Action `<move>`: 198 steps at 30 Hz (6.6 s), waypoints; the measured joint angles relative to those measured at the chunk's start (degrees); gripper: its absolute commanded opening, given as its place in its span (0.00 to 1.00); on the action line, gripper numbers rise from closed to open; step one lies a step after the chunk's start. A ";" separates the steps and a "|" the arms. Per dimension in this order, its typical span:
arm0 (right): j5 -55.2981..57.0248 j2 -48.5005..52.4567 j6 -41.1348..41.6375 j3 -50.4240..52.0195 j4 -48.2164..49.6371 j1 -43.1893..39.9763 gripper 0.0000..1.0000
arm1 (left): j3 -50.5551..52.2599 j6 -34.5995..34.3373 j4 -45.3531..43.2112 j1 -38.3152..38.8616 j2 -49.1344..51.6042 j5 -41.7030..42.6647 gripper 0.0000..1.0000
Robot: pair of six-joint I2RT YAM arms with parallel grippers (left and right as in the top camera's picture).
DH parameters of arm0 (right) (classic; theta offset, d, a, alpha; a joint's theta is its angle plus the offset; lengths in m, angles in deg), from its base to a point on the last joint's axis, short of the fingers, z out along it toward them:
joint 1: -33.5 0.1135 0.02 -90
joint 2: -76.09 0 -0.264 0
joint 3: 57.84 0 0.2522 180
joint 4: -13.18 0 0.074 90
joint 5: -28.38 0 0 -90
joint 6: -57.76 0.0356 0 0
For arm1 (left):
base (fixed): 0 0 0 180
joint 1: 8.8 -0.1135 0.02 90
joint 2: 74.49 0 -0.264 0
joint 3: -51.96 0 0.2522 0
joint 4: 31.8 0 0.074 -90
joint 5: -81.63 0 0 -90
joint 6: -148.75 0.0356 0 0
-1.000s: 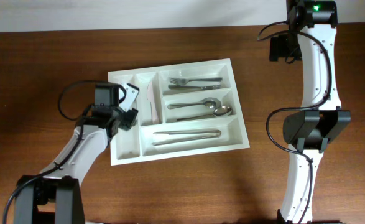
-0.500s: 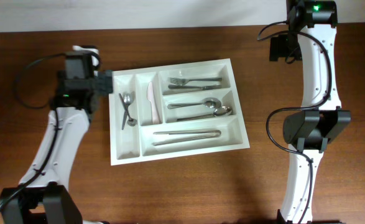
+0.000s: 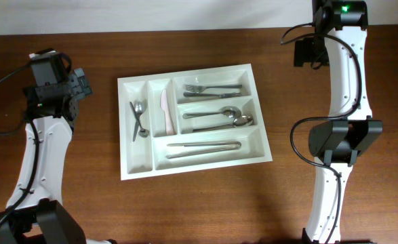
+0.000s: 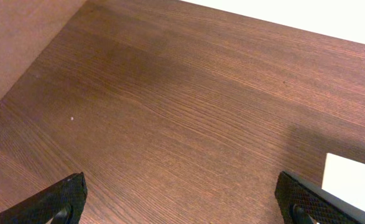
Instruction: Pack container
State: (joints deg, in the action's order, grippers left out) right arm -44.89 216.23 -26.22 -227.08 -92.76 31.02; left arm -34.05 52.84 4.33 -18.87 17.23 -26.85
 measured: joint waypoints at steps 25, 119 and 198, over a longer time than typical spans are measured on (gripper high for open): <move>0.00 0.00 0.02 0.00 0.00 0.00 0.99 | 0.00 -0.39 0.15 0.02 0.00 -0.02 0.99; 0.00 0.00 0.04 0.00 0.00 0.00 0.99 | 71.45 6.19 -18.08 7.63 -90.88 12.55 0.99; -2.86 -61.99 0.26 46.38 25.18 0.61 0.99 | 71.45 6.34 -18.10 7.63 -90.90 12.55 0.99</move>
State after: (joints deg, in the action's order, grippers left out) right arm -47.75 154.24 -25.95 -180.70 -67.58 31.63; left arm 37.41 59.18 -13.76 -11.24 -73.67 -14.31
